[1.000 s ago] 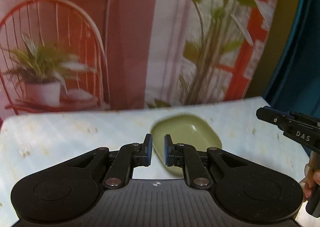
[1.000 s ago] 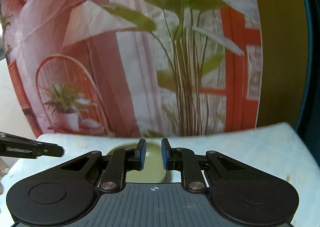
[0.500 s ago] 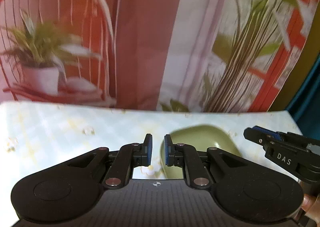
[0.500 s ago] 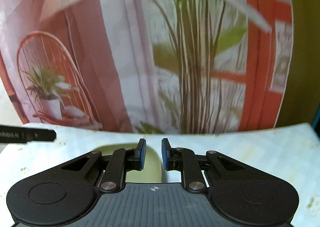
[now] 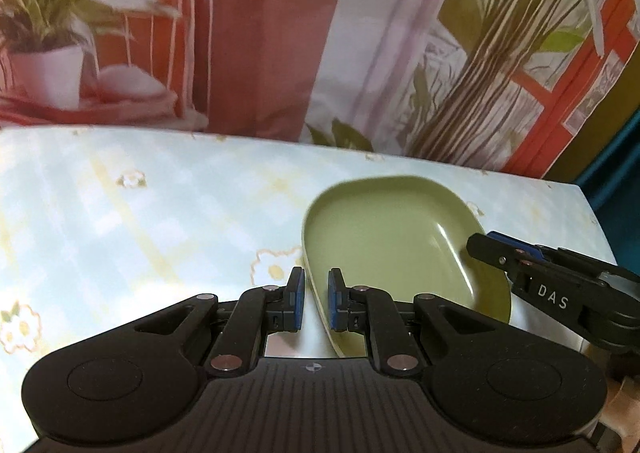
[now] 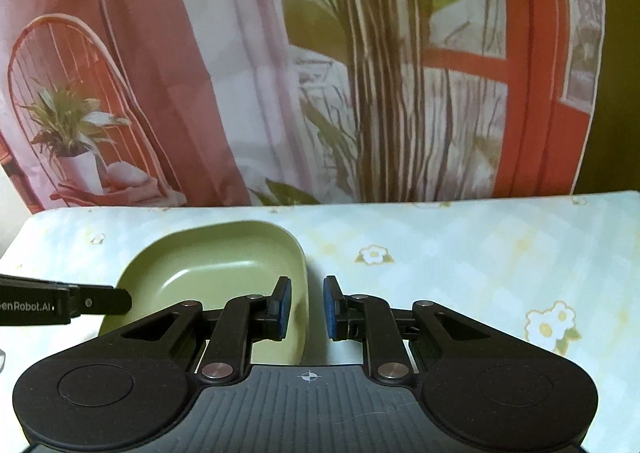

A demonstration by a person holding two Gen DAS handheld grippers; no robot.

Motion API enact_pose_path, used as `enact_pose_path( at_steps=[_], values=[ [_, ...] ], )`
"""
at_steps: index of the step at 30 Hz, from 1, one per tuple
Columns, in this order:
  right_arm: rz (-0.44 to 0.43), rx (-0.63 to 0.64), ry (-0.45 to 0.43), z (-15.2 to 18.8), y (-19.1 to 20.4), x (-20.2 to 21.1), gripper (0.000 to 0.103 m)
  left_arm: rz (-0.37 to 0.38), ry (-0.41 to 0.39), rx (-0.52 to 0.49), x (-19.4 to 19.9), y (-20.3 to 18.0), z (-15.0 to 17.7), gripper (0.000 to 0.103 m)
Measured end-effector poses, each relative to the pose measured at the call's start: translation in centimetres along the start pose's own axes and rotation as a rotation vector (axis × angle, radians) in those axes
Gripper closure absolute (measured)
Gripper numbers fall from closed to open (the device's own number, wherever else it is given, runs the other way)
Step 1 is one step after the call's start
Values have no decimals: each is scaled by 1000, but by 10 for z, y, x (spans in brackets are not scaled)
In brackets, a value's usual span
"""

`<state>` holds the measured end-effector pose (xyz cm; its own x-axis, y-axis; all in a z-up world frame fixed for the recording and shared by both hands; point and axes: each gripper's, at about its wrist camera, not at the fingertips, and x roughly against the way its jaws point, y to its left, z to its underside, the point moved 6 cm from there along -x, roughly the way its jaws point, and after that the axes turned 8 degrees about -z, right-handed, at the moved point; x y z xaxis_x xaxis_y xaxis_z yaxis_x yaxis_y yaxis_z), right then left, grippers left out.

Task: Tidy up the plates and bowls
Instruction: 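Open the left gripper and move it to the other green plate's rim, then grasp the green plate with the left gripper and lower it onto the plate stack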

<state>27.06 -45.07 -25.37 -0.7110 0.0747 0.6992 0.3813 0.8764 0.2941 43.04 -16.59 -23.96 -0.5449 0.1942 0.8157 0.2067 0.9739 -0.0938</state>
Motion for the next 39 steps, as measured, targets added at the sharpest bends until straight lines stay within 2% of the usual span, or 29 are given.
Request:
enact_pose_path(
  at_steps=[4, 8, 23, 31, 39],
  values=[
    [-13, -32, 18, 4, -4, 0, 93, 22, 30, -5, -5, -3, 6, 90],
    [-19, -50, 22, 9, -5, 5, 101, 33, -4, -43, 3, -6, 9, 92],
    [-54, -78, -85, -5, 20, 63, 100, 51, -90, -88, 62, -5, 0, 92],
    [-66, -74, -118, 7, 36, 103, 99, 93, -88, -123, 83, -6, 17, 92],
    [-78, -89, -134, 33, 47, 136, 97, 114, -85, -175, 99, -7, 42, 92]
  ],
)
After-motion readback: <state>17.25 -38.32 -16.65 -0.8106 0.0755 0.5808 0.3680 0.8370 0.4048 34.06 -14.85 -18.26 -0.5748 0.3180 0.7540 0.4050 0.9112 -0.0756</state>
